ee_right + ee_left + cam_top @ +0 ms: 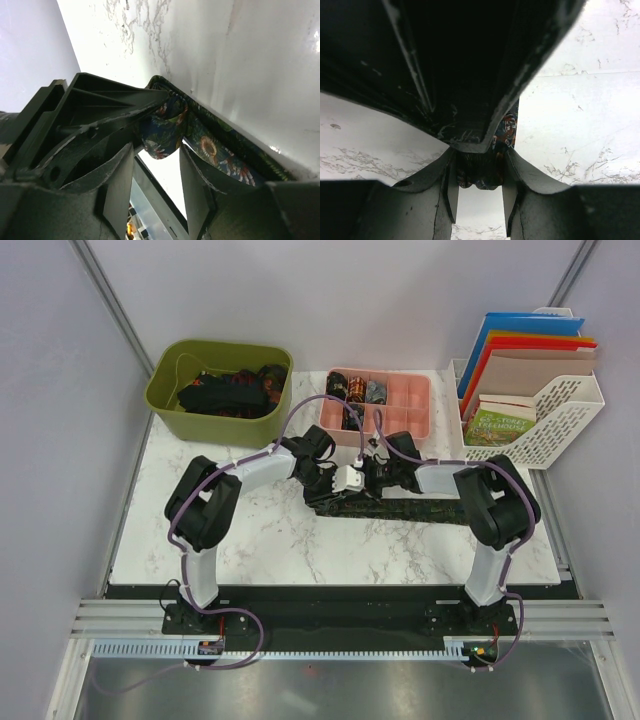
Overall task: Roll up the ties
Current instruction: Roll the tie at the center of the board.
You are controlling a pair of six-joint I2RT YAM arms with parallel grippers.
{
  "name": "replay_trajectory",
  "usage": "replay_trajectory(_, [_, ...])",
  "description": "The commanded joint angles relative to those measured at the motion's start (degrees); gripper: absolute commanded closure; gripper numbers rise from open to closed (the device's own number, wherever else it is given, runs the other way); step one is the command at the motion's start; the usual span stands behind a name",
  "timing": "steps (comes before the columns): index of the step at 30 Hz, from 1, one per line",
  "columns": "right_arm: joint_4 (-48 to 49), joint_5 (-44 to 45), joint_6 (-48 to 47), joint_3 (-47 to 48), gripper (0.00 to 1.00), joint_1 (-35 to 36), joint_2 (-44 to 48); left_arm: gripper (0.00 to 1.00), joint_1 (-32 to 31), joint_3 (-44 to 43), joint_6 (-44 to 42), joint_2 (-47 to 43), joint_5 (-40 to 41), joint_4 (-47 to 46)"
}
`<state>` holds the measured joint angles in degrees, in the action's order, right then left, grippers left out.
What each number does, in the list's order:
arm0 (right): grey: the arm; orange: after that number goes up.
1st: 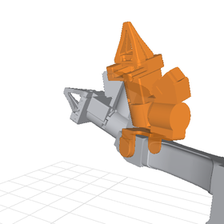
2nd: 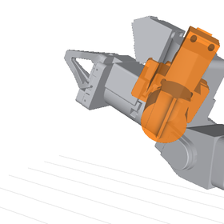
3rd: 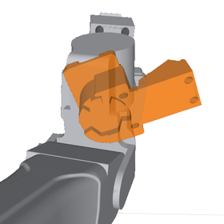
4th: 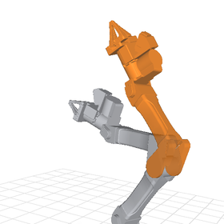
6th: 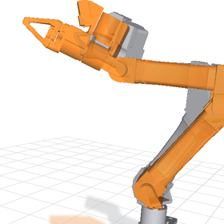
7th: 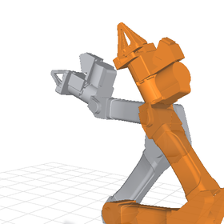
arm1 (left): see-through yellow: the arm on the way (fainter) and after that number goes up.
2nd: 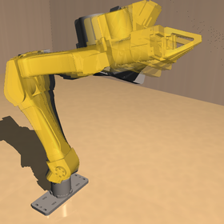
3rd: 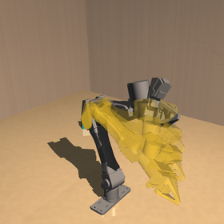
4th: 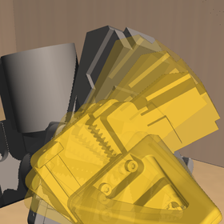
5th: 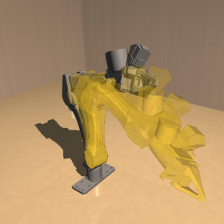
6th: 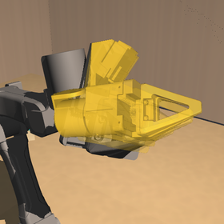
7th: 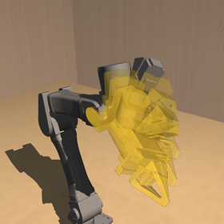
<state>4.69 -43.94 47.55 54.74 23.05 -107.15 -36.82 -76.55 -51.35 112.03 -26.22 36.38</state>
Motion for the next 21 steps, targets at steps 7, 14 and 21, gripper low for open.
replay_trajectory(7, [8.05,-0.88,5.18,-1.3,0.58,2.09,-4.2,0.69,-0.54,0.97,-2.87,3.64,3.19,2.38])
replay_trajectory(14, [3.23,2.36,0.97,-1.48,1.0,1.74,-4.38,0.61,-0.27,1.85,-3.05,2.06,3.28,2.38])
replay_trajectory(21, [-7.21,8.17,-5.09,0.19,1.0,1.56,-5.96,0.41,2.36,2.46,-2.09,-4.62,-0.67,2.47])
